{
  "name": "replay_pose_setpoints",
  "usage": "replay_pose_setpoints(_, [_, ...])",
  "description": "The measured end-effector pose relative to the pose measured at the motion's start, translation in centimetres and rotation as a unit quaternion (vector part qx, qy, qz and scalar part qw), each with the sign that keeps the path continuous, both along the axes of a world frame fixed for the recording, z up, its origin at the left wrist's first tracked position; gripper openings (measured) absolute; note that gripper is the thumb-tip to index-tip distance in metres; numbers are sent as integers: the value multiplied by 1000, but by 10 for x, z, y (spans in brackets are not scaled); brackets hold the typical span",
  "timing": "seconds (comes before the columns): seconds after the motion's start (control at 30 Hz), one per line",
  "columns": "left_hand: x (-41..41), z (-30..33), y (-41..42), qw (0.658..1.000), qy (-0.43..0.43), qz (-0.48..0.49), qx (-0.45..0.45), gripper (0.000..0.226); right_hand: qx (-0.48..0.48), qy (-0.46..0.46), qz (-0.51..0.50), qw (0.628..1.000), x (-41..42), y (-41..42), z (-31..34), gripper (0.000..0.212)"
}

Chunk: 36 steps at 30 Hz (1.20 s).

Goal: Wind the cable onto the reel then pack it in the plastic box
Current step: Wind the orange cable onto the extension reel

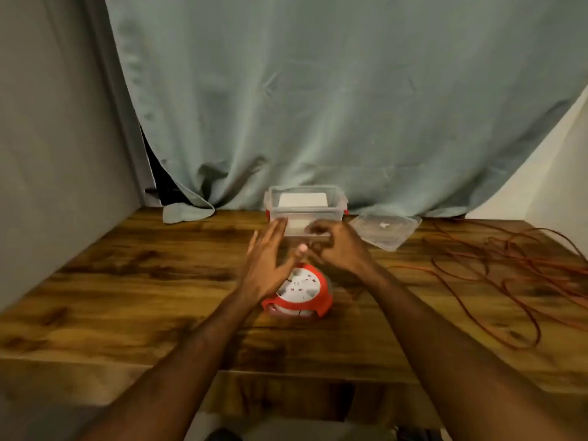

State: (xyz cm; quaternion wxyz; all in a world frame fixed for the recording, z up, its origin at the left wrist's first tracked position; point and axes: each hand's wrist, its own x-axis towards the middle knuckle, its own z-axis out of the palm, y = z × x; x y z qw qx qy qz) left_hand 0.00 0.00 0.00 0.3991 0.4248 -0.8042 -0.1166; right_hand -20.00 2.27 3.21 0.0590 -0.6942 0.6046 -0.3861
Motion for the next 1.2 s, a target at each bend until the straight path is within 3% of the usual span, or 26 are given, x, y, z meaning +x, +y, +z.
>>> replay_pose_setpoints(0.07, [4, -23, 4, 996, -47, 1, 71, 110, 130, 57, 69, 987, 1, -5, -16, 37])
replay_pose_setpoints(0.13, [13, -49, 12, 992, -63, -2, 105, 125, 179, 78, 98, 976, -2, -6, -36, 30])
replay_pose_setpoints(0.27, [19, -69, 2, 988, 7, -25, 154, 141, 167, 8, 119, 979, -15, -23, -55, 37])
replay_pose_setpoints(0.4, [15, -73, -13, 991, -2, -22, 132, 140, 169, -53, 132, 975, -15, -34, -66, 41])
replay_pose_setpoints(0.57, [8, -74, -46, 991, -12, 42, 128, 121, 137, -68, 121, 981, -14, -64, -73, 26])
replay_pose_setpoints(0.73, [0, -78, -75, 988, -22, 131, 84, 71, 159, -72, 134, 976, -20, -83, -76, 32])
replay_pose_setpoints(0.9, [-6, -81, -102, 978, -20, 193, 78, 68, 174, -24, 134, 975, -30, -94, -78, 47])
replay_pose_setpoints(1.2, [-8, -89, -115, 977, -7, 177, 122, 69, 127, 33, 108, 985, -33, -94, -84, 50])
